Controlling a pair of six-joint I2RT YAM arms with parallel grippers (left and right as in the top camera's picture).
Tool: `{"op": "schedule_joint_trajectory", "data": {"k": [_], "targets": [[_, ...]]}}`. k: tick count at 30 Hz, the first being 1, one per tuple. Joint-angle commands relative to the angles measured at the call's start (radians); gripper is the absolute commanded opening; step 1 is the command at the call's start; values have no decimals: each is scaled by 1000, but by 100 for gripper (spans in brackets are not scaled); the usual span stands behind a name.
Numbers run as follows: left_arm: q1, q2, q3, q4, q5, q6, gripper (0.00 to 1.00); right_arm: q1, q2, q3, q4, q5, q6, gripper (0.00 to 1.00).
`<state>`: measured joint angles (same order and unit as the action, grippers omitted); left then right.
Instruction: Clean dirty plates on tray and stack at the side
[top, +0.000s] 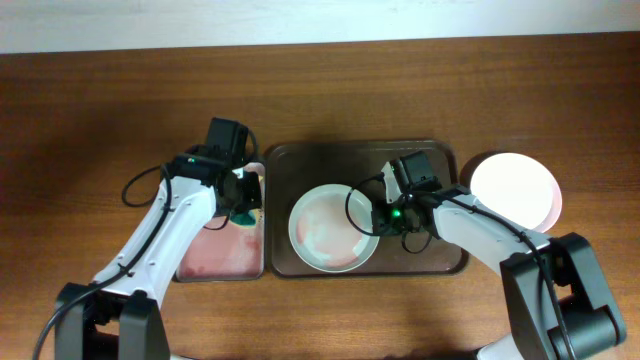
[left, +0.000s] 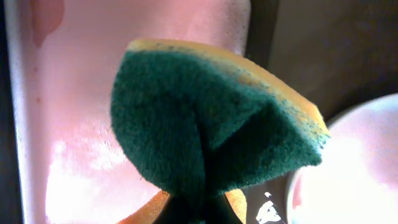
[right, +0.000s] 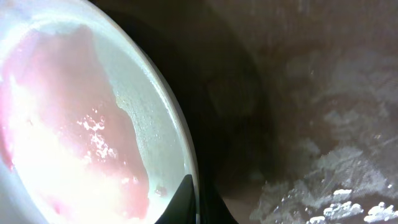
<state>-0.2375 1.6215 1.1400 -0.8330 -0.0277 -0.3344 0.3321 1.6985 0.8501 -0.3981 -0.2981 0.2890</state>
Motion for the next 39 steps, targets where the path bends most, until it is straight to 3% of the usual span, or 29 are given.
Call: {"op": "schedule_joint_trajectory", "data": {"k": [1,7,9,12,13,15,23,28,29,30,31,32,38,39], "targets": [[48,2,-74,79,-14,60,0,-6,-61,32,-34,5,-13,4],[71,3,-190,222,16,60,0,-5,-230,129,-128,364,-122,4],[71,3,-226,255,16,60,9,8,-262,143,-152,510,-155,4],[71,3,-232,258,14,60,45,59,-282,148,-159,711,-181,4],[71,3,-232,258,1,60,51,97,-288,156,-160,809,-181,4],[71,3,-238,256,1,60,53,142,-292,174,-159,879,-181,4],[70,3,-332,231,-22,59,57,166,-292,203,-159,931,-182,4],[70,3,-344,217,-21,60,54,166,-292,218,-163,992,-208,4],[70,3,-344,207,-21,60,49,166,-293,223,-164,991,-207,4],[70,3,-344,201,-21,60,31,166,-294,224,-163,991,-207,4],[70,3,-344,200,-21,60,6,166,-294,224,-163,991,-207,4],[70,3,-344,200,-21,60,0,166,-294,224,-163,991,-207,4],[71,-16,-294,191,-23,60,0,166,-294,224,-164,991,-207,4],[71,-23,-271,188,-23,60,35,166,-294,224,-164,991,-207,4]]}}
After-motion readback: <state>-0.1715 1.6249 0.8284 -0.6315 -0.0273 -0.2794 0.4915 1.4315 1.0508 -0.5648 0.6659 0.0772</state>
